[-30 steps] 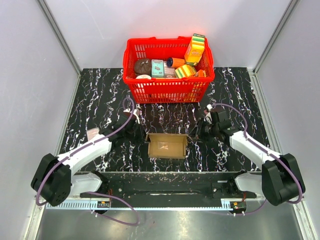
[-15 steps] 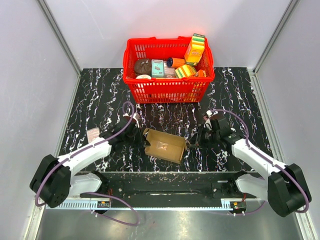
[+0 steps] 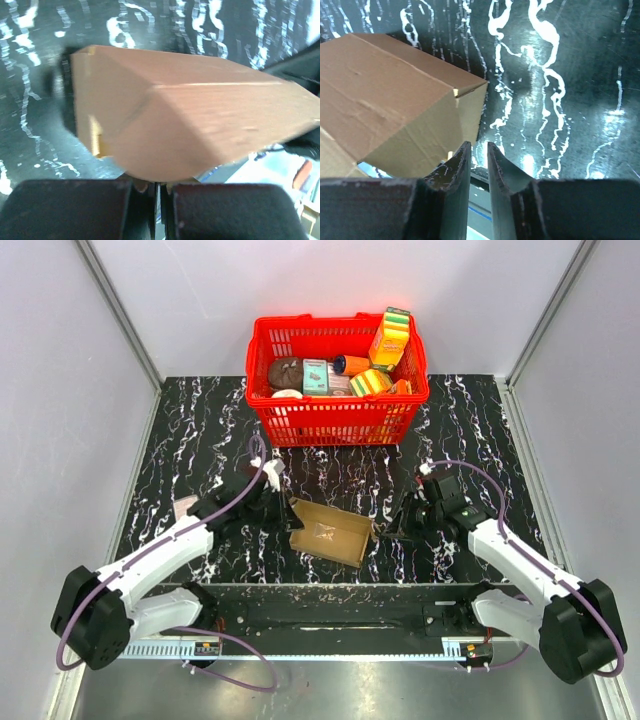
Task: Fold the paper box
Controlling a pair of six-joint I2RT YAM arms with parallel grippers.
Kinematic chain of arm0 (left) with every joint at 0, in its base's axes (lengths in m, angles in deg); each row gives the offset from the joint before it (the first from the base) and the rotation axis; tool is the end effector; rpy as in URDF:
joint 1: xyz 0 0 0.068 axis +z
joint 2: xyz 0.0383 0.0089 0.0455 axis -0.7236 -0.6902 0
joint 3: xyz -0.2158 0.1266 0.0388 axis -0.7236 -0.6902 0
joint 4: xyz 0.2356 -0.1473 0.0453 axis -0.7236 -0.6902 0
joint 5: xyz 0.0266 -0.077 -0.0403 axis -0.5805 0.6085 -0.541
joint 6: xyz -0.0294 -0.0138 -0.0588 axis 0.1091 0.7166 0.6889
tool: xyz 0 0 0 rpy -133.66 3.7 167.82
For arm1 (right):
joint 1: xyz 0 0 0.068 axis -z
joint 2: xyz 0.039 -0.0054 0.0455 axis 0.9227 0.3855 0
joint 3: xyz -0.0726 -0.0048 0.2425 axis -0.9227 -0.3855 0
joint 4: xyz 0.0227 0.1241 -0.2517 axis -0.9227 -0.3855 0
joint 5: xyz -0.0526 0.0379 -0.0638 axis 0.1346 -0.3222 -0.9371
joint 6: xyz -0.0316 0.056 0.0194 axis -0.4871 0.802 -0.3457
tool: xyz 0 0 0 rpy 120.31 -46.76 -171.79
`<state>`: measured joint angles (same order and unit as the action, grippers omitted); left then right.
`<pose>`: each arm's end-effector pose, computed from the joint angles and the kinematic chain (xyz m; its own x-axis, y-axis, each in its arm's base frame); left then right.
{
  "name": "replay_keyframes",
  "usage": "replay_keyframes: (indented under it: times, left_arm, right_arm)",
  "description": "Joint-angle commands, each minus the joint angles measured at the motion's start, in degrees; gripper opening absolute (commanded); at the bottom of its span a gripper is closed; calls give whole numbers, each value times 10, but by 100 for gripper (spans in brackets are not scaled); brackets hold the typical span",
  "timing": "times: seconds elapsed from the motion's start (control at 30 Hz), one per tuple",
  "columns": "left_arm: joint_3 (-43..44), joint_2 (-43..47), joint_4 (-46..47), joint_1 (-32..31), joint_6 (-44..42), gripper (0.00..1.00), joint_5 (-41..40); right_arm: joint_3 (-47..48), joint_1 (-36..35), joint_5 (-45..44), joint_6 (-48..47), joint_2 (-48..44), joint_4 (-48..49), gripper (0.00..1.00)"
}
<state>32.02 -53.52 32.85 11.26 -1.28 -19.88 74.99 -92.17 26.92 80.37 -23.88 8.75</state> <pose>0.2069 -0.1625 0.1832 -0.9071 -0.1505 -0.3930 0.1313 0.7860 -0.6041 0.2126 0.1174 0.1618 -0.9192 0.2208 -0.3260 -0.0110 0.8133 0.5817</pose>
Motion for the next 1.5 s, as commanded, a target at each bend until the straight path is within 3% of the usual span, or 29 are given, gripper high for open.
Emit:
replay_keyframes:
  times: [0.0,0.2,0.33,0.37,0.4,0.43,0.5,0.63,0.67,0.77,0.97,1.1,1.47]
  left_arm:
    - [47,13,-5,-11,-64,2,133]
    - [96,33,-12,-45,-115,5,263]
    - [154,70,56,-47,-110,12,311]
    - [190,76,67,-45,-105,15,303]
    - [206,83,70,-42,-103,35,287]
    - [224,84,67,-25,-101,43,263]
    - [261,68,54,11,-87,54,202]
    - [332,-30,-105,146,-91,62,118]
    - [339,-52,-125,157,-114,64,92]
    - [328,-115,-155,179,-130,66,82]
    - [269,-169,-124,180,-128,70,97]
    - [247,-184,-112,179,-129,71,129]
    - [193,-184,-92,154,-140,73,180]
  right_arm:
    - [26,-4,-44,-22,-5,-26,26]
    - [35,-3,-51,-31,4,-28,27]
    - [37,-4,-51,-31,9,-26,27]
    - [37,-3,-51,-31,9,-25,28]
    - [36,-4,-51,-29,7,-25,29]
    - [37,-3,-52,-28,7,-24,32]
    - [37,-3,-54,-25,2,-24,35]
    - [47,-3,-59,-18,-19,-25,42]
    - [50,-3,-64,-16,-28,-26,49]
    - [72,-3,-67,-3,-41,-36,58]
    - [158,-1,-135,60,-33,-93,64]
    - [220,0,-87,98,27,-112,66]
    - [167,-1,-3,143,98,-75,68]
